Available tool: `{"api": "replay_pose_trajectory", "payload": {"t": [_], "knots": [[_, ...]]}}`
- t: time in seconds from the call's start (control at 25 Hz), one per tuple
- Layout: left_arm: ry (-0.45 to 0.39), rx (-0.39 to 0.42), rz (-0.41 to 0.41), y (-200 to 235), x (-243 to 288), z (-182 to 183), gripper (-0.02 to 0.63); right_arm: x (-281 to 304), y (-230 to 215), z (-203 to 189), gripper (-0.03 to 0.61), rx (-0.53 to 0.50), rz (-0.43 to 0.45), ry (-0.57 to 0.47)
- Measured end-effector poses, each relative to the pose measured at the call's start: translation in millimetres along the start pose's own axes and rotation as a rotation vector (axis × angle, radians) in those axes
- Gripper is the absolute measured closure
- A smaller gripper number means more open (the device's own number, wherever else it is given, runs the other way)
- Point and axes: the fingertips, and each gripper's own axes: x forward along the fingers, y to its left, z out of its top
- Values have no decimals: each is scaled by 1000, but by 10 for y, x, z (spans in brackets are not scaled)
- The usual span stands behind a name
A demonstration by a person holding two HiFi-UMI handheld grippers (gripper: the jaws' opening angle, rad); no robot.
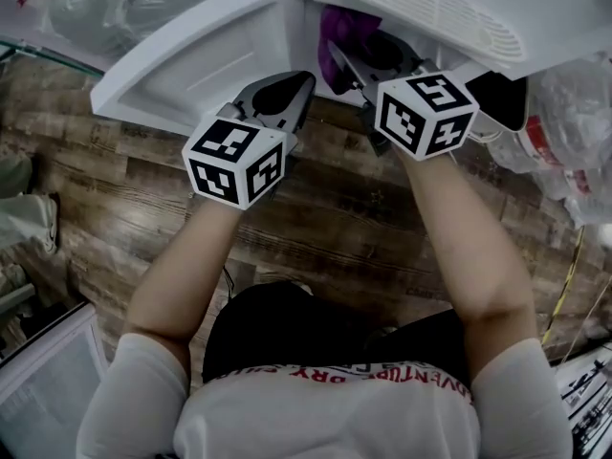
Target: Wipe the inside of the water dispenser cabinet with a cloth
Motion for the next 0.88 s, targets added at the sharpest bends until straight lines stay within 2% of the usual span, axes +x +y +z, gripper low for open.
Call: {"api": "replay_pose_trajectory", "payload": {"t": [0.44,0.6,0.76,0.88], "knots": [[-16,27,3,222,-60,-163,586,220,-110,36,483,30,-60,-49],[-15,-24,2,294,-58,-235,586,289,-96,19,483,50,-55,-66],[-12,-13,1,338,-37,-246,586,348,-114,-51,483,57,-52,-77],[-9,-45,15,412,-46,-298,586,391,-129,-201,483,64,-51,-64]]}}
